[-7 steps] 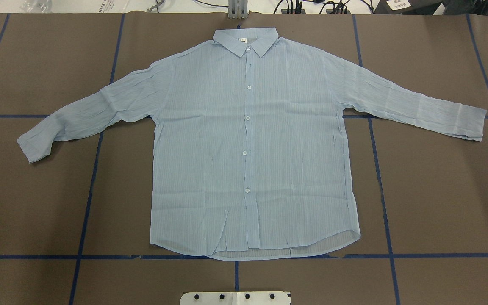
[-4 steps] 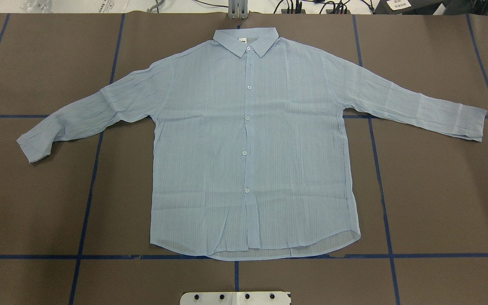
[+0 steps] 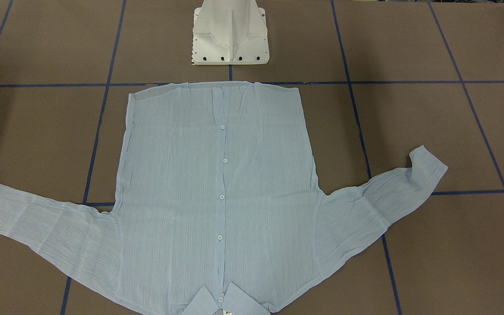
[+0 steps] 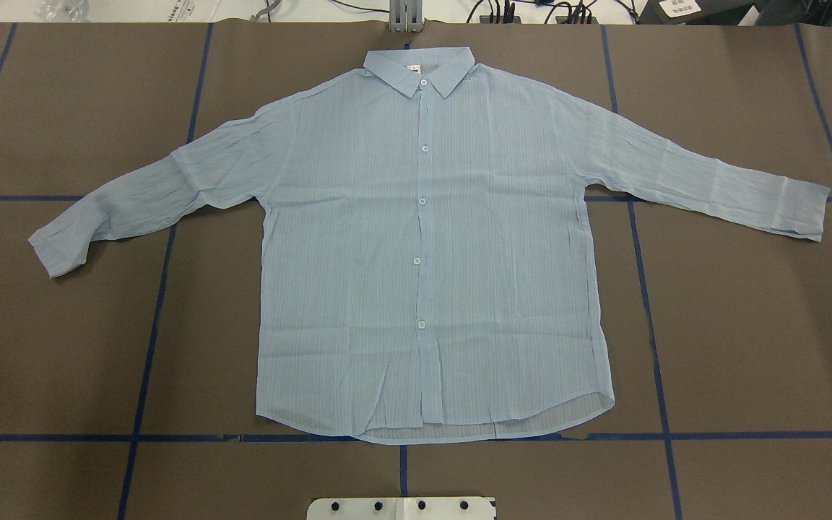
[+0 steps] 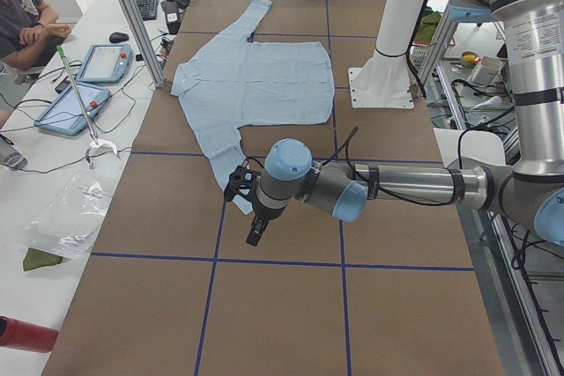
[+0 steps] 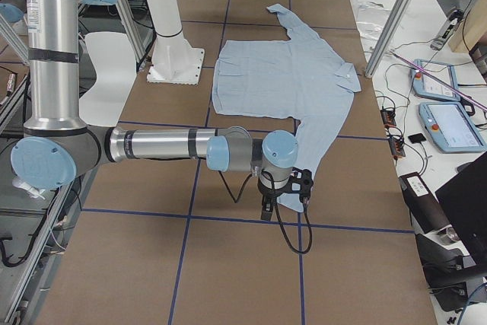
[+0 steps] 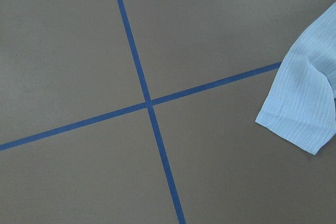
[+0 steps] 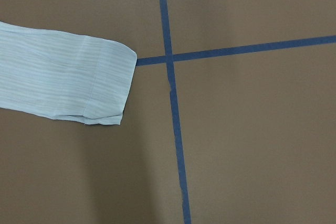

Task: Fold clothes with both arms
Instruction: 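Move the right gripper to the cuff of the sleeve nearest it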

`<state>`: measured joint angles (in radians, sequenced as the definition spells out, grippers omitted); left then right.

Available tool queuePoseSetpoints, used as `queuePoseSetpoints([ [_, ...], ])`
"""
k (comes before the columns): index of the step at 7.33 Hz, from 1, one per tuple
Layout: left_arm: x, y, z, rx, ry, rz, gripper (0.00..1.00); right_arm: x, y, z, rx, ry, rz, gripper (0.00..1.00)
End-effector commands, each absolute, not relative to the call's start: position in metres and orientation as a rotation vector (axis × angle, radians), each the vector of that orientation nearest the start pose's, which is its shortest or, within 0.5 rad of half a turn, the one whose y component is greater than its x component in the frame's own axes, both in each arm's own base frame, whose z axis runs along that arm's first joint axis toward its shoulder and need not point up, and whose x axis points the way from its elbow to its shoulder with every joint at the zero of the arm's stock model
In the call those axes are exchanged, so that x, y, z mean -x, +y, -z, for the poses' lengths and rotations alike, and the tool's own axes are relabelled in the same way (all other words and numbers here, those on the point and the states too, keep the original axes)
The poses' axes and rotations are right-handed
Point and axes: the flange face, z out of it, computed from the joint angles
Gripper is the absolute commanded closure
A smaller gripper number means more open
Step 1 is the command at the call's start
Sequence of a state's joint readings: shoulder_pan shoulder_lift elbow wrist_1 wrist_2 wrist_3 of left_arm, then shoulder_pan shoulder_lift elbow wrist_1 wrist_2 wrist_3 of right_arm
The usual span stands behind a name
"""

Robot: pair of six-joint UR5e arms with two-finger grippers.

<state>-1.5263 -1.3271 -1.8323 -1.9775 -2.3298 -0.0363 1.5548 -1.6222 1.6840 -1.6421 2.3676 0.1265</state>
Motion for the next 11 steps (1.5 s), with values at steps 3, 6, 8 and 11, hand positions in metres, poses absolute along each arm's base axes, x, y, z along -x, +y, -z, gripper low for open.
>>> queuePoseSetpoints([
  [3,0.045,-0.415,-0.588,-0.381,0.765,-0.173,0.00,-0.030,-0.476,-0.632,0.096,-0.876,-0.074,0.00],
  [6,0.044,-0.418,-0.587,-0.383,0.767,-0.170,0.00,0.016,-0.515,-0.644,0.135,-0.870,-0.196,0.01],
  [8,0.044,-0.418,-0.588,-0.381,0.767,-0.170,0.00,0.062,-0.524,-0.681,0.102,-0.886,-0.320,0.05],
  [11,0.043,-0.419,-0.591,-0.375,0.768,-0.172,0.00,0.092,-0.557,-0.706,0.040,-0.756,-0.314,0.09],
])
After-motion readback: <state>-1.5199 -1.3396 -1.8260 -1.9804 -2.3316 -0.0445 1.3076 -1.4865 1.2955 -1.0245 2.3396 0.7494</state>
